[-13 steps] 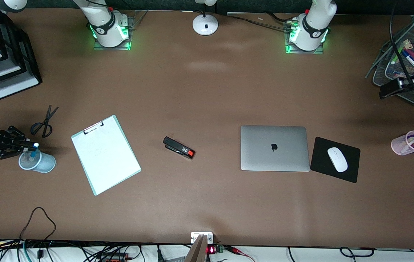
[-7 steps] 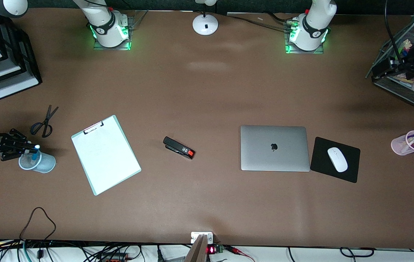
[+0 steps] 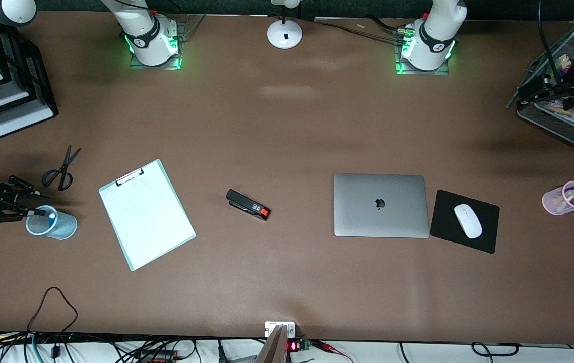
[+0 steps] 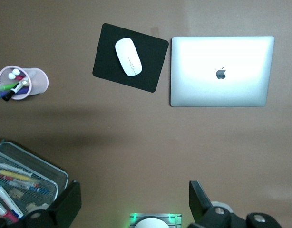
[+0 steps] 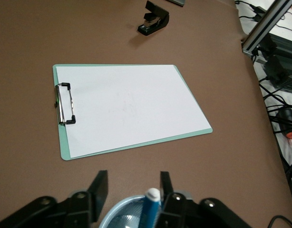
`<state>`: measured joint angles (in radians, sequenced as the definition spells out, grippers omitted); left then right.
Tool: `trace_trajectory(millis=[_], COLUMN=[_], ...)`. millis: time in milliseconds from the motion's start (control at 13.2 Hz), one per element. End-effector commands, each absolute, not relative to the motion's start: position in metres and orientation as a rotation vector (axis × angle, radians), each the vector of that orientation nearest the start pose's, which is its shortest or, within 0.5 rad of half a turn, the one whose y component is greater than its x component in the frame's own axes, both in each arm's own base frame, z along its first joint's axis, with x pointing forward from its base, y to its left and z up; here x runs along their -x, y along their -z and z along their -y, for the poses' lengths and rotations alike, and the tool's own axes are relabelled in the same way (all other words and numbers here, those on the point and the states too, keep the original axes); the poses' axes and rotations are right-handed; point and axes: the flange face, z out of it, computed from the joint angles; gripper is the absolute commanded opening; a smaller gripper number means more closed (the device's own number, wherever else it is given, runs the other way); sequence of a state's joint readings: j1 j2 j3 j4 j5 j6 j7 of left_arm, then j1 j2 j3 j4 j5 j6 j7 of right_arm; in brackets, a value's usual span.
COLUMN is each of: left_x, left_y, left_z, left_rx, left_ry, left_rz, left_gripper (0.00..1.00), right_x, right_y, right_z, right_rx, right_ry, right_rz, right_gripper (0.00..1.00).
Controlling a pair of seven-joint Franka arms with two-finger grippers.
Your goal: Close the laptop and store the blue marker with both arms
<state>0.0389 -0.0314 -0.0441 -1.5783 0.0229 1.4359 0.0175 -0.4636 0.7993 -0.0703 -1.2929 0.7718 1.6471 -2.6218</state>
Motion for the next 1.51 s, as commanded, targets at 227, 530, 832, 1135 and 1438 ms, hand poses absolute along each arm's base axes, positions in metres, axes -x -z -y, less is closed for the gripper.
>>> trace_trajectory(millis=[227, 530, 832, 1135, 1438], left_x=[-0.517, -0.512, -0.515, -0.521, -0.530], left_y=[-0.623, -0.628, -0.627, -0.628, -0.634], left_z=[0.014, 0.010, 0.010, 0.008, 0.008], left_rx=[3.126, 3.123, 3.114, 3.114, 3.118], left_ry=[-0.164, -0.136, -0.097, -0.093, -0.078], left_rz=[-0.181, -0.171, -0.199, -0.228, -0.238], left_gripper=[1.00, 1.00, 1.00, 1.00, 1.00], right_x=[-0.656, -0.669, -0.674, -0.668, -0.653], right_y=[-0.308, -0.386, -0.460, -0.499, -0.531], right_z=[0.275, 0.212, 0.134, 0.060, -0.017], right_rx=[-2.430, -2.675, -2.854, -3.052, -3.088], right_ry=[-1.103, -0.733, -0.424, -0.185, 0.023], right_rz=[-2.460, -2.281, -1.905, -1.423, -0.836], right_gripper=[1.00, 1.00, 1.00, 1.00, 1.00])
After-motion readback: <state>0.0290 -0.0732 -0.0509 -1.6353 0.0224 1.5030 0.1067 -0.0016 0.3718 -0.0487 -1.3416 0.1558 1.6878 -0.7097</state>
